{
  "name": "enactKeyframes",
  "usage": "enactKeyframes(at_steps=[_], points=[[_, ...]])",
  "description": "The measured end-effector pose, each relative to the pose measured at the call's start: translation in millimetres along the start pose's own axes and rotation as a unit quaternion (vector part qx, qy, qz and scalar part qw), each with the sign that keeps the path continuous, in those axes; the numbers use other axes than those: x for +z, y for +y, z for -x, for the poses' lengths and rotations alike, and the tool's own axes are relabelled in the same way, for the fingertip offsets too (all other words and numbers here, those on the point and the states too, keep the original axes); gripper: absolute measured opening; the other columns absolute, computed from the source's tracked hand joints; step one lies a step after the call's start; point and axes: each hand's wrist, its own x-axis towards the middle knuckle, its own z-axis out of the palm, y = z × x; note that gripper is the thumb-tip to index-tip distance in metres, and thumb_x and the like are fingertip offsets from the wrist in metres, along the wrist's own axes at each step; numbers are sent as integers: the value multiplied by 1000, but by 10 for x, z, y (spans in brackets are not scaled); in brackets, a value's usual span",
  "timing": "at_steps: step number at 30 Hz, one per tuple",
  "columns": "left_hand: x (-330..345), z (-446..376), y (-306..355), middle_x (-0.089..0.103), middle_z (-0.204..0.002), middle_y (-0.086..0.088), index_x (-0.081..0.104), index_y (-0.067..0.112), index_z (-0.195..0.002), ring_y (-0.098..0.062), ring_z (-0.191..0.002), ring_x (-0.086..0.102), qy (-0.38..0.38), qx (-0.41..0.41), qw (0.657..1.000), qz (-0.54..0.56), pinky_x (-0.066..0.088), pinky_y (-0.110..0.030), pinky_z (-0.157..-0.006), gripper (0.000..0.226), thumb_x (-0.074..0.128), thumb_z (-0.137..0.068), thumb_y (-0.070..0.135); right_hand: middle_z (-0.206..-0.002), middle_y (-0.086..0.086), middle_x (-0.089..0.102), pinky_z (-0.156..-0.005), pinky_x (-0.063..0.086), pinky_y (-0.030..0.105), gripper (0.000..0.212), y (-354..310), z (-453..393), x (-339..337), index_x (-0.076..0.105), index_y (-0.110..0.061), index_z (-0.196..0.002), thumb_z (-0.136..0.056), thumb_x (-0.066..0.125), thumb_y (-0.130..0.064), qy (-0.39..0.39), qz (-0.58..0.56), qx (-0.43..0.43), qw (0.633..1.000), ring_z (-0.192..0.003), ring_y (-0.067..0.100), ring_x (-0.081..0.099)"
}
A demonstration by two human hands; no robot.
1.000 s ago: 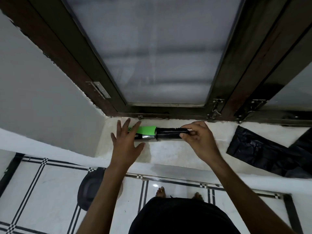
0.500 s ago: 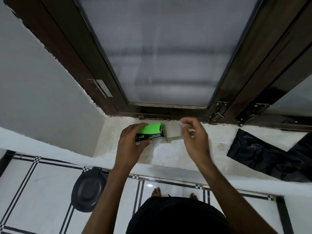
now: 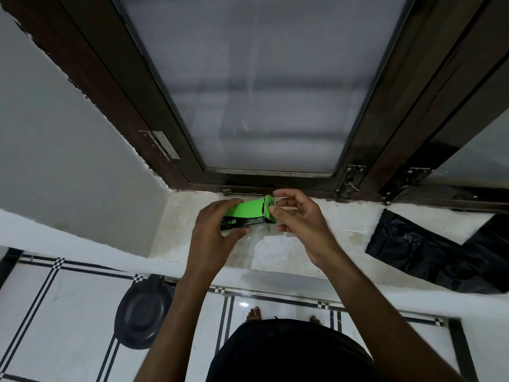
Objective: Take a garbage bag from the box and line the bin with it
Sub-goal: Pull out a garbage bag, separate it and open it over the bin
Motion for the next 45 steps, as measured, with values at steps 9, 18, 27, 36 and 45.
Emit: enactKeyframes(at_steps=[9, 18, 27, 36, 45], points=[[-25, 65, 17, 63, -127, 5, 61, 24, -129, -14, -115, 52, -2, 6, 1000, -7, 42, -24, -95, 54, 82, -79, 26, -109, 8, 66, -76, 61, 45, 15, -23, -28, 35, 63, -8, -102, -88, 70, -11, -14, 2, 16, 1000, -90, 13, 68], [-45, 78, 4, 63, -127, 2, 62, 24, -129, -16, -118, 51, -6, 14, 999, -33, 37, -20, -95, 55, 83, -78, 25, -109, 7, 64, -76, 62, 39, 26, 31, -7, 42, 60, -9, -106, -84, 72, -3, -27, -11, 29, 999, -89, 15, 69], [-105, -22, -40, 65, -126, -2, 65, 21, -127, -25, -119, 53, -33, 33, 995, -93, 40, -27, -97, 59, 87, -72, 18, -99, 3, 60, -60, 49, 20, 38, 177, -97, 228, 58, -19, -108, -80, 72, 1, -16, 120, 6, 993, -79, 13, 57], [-280, -120, -452, 62, -128, -12, 61, 21, -133, -40, -125, 52, -65, -16, 976, -210, 42, -50, -105, 72, 89, -67, 24, -101, -7, 70, -73, 50, 21, 15, 23, 161, -123, 67, -25, -106, -93, 64, -18, 16, 165, -21, 986, -92, 13, 65], [309, -59, 822, 70, -106, 8, 72, 22, -106, -11, -98, 63, -92, 148, 985, -2, 52, -36, -86, 14, 65, -94, 23, -89, 2, 73, -69, 52, 19, 15, -398, 811, -1481, 70, -16, -97, -93, 59, -7, 293, 147, -138, 935, -73, 9, 66]])
